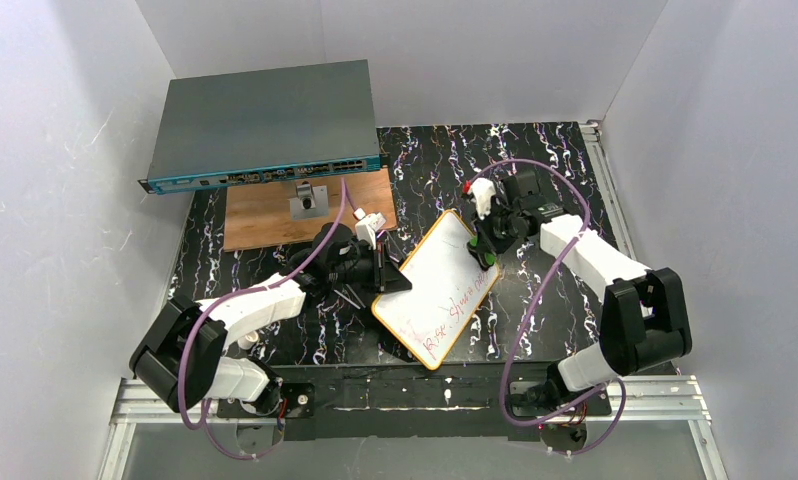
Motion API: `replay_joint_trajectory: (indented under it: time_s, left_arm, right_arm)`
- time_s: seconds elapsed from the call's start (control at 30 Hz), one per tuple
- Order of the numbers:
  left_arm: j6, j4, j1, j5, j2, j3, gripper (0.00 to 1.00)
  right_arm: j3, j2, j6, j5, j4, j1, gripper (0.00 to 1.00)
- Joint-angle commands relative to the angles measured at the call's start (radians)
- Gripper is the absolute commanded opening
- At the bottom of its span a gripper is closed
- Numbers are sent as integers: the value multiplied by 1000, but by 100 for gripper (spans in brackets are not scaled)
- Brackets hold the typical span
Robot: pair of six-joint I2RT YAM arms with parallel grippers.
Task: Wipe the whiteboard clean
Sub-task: Erase the whiteboard at the center of the board.
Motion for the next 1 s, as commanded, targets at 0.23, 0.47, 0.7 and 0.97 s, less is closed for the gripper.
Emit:
replay_joint_trajectory:
  time_s: [0.23, 0.47, 0.7, 0.97]
  left_arm:
    - [58, 52, -7, 41, 7, 43, 0]
    - [57, 55, -6, 40, 7, 42, 0]
    - [61, 49, -7, 41, 1, 42, 0]
    - [56, 61, -6, 46, 9, 42, 0]
  right_arm:
    - [-7, -3, -45, -126, -9, 64, 1]
    - [-14, -14, -15, -126, 12, 86, 1]
    - [-15, 24, 80, 156, 112, -12, 1]
    - [-36, 29, -10, -69, 21, 72, 1]
